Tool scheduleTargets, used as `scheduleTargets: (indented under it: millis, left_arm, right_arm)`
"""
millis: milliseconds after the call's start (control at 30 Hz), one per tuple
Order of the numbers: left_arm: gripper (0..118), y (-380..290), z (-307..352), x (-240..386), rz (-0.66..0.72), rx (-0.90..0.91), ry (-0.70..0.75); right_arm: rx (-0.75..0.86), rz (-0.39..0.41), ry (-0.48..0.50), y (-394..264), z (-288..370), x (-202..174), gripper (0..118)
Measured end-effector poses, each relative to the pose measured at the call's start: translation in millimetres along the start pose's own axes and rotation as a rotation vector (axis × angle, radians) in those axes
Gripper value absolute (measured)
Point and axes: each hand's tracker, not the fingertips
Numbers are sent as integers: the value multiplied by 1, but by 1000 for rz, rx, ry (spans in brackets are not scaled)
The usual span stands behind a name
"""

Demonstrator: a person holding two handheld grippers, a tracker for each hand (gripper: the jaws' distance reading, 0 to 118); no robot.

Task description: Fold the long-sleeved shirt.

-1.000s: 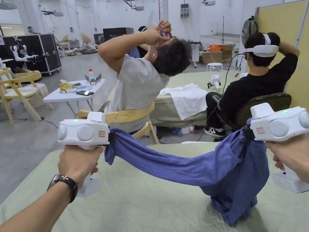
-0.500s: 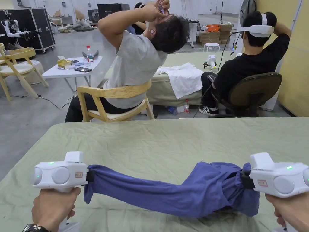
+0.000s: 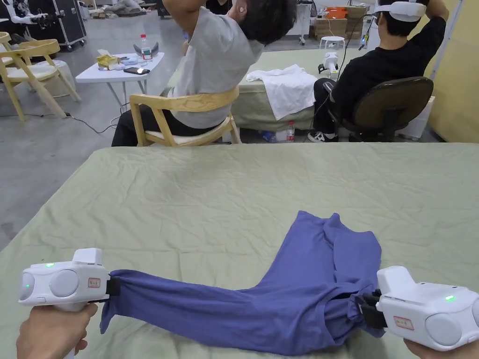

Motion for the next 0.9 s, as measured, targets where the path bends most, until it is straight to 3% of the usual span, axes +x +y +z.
scheduleTargets:
  millis: [333,367,433,467,533,800,867,900]
  left_arm:
    - [4,-59,-43,-9,28,-214,-28]
    - [14,-60,-44,-9,34,-223,-43]
    - [47,-60,-47,-12,24,-178,-47]
    - [62,-59,-43,-11,41,-142,-51]
    - [61,-54,-33,-8,82,-98,-75]
    - [61,-44,23,42,35,70,-73]
    - [58,-53,41,66,6,110,-107]
    - [50,-55,46,73,20,120,-125]
  right_arm:
    - [-97,-67,-2,-29,-32,-11,21]
    - [-96,-62,-10,-30,-31,-11,31]
    - [-101,25,-52,-27,-30,-16,64]
    - [-92,52,-70,-26,-28,-19,71]
    - [-77,50,-57,-23,-23,-19,70]
    - [135,27,-78,12,31,-26,68]
    - [192,26,-90,19,45,-28,57]
    - [207,25,-97,22,51,-28,48]
